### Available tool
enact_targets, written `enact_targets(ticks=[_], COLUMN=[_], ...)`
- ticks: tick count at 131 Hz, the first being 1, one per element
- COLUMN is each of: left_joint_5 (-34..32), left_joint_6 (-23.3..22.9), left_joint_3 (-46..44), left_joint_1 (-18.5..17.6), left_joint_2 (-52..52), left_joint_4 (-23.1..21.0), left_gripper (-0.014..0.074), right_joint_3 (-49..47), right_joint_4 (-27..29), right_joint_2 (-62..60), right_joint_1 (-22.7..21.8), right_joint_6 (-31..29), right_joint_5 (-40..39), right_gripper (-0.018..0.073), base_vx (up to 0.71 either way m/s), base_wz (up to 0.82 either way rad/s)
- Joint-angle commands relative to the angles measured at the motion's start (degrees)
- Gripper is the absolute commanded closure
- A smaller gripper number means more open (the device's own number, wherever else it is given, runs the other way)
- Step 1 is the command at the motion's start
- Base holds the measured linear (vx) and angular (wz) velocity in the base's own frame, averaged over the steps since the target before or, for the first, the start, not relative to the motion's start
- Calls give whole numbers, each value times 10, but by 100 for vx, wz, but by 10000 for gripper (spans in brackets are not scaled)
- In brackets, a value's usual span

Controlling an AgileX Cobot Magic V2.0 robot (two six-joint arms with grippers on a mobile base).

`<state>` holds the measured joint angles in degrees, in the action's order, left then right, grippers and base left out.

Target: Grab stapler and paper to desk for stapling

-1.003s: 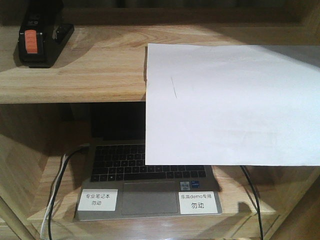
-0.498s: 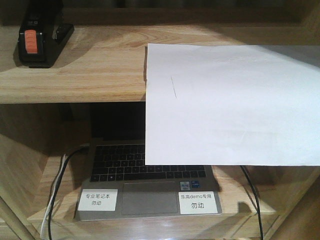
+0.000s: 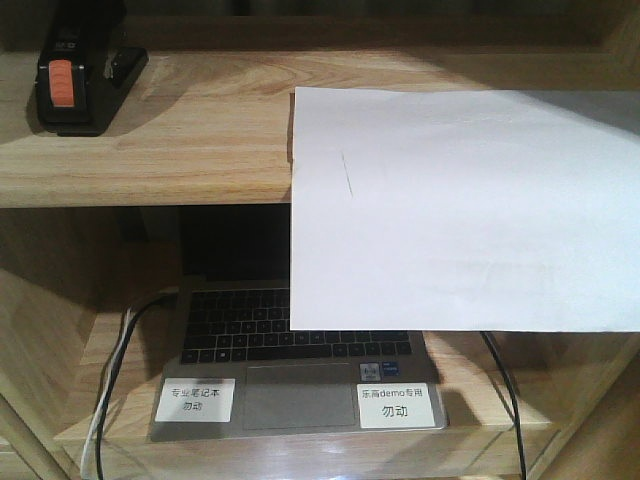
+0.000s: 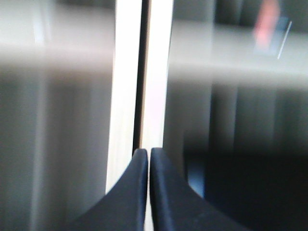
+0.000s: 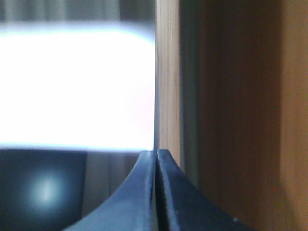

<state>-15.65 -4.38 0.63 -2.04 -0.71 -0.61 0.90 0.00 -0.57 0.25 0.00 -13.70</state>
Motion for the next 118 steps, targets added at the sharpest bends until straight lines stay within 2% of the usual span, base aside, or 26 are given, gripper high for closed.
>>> enact_targets(ticks=[1,19,34,73,90,103,118], left_joint_5=[-60,13,90,273,335,342,372], left_joint_6=[-6,-5,-5,-4,-4,-4,-4], left_joint_3=[-55,-169,-289,-580,-645,-653,-653], left_joint_1=[-1,-1,-1,-1,-1,-1,-1], left_joint_2=[-9,-4,16,148,204,229,253], left_joint_4=[-5,-5,-5,-4,-5,-5,-5], left_gripper=[603,603,603,598,589,564,498], right_joint_3=[-48,-125,-211,-446,-534,-575,-590], right_joint_4=[-3,-3,-3,-3,0,0,0], right_joint_2=[-5,-5,8,129,195,237,271], right_joint_1=[-3,-3,-3,-3,-3,-3,-3], right_joint_6=[-3,-3,-3,0,6,6,6], right_joint_5=[-53,-40,14,121,192,248,297], right_gripper=[564,564,564,564,561,547,502], base_vx=[0,0,0,0,0,0,0], base_wz=[0,0,0,0,0,0,0])
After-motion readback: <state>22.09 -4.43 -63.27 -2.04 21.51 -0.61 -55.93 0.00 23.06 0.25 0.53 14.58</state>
